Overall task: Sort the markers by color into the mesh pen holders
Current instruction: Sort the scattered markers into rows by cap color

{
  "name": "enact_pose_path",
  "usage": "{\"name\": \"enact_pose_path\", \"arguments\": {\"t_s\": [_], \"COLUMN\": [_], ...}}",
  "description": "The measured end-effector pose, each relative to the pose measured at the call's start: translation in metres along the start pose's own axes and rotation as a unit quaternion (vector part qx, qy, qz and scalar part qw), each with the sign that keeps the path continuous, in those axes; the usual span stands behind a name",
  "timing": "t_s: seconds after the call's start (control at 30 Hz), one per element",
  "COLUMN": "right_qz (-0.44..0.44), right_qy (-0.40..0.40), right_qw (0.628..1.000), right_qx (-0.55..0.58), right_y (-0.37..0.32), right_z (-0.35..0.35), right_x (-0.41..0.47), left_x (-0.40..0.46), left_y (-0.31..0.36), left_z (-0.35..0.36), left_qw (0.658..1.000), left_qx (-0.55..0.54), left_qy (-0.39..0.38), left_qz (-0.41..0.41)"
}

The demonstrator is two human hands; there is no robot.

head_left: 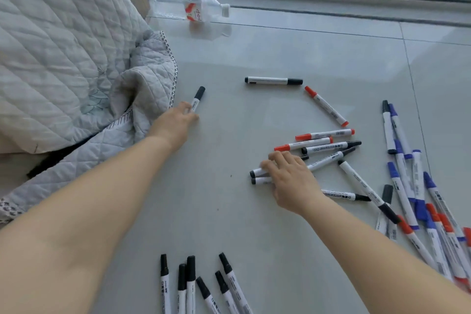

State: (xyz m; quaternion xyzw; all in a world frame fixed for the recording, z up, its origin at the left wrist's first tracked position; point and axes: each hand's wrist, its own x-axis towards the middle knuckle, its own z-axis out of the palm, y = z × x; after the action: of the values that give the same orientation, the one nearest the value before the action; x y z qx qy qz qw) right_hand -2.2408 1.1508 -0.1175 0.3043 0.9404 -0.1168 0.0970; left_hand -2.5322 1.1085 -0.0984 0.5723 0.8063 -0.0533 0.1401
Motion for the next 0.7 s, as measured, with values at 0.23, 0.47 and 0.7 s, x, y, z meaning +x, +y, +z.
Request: {"name": "enact_pose_path", "arguments": {"t_s": [0.23, 0.47, 0.7], "right_qz": [0.015, 0.012, 0.155], "right_qy": [-0.019, 0.137, 0.147], "right_qw": [1.0, 0.99, 0.976], "right_qx": [0.016, 0.029, 0.04], "right_y": [-0.01, -0.008, 0.07], "right_z": [-0.001, -0.031, -0.038], "right_x": [0.02, 0.014, -0.029], "left_x": [0.023, 0.041, 0.087], "left_y": [0.004, 0.041, 0.109], "left_z": [-0.006, -0.011, -0.022], "left_qw": [0.998, 0.999, 0.994], "left_qx": [0.061, 0.016, -0.099], "left_qy": [0.02, 0.04, 0.04], "left_qz": [0.023, 0.028, 0.003]}}
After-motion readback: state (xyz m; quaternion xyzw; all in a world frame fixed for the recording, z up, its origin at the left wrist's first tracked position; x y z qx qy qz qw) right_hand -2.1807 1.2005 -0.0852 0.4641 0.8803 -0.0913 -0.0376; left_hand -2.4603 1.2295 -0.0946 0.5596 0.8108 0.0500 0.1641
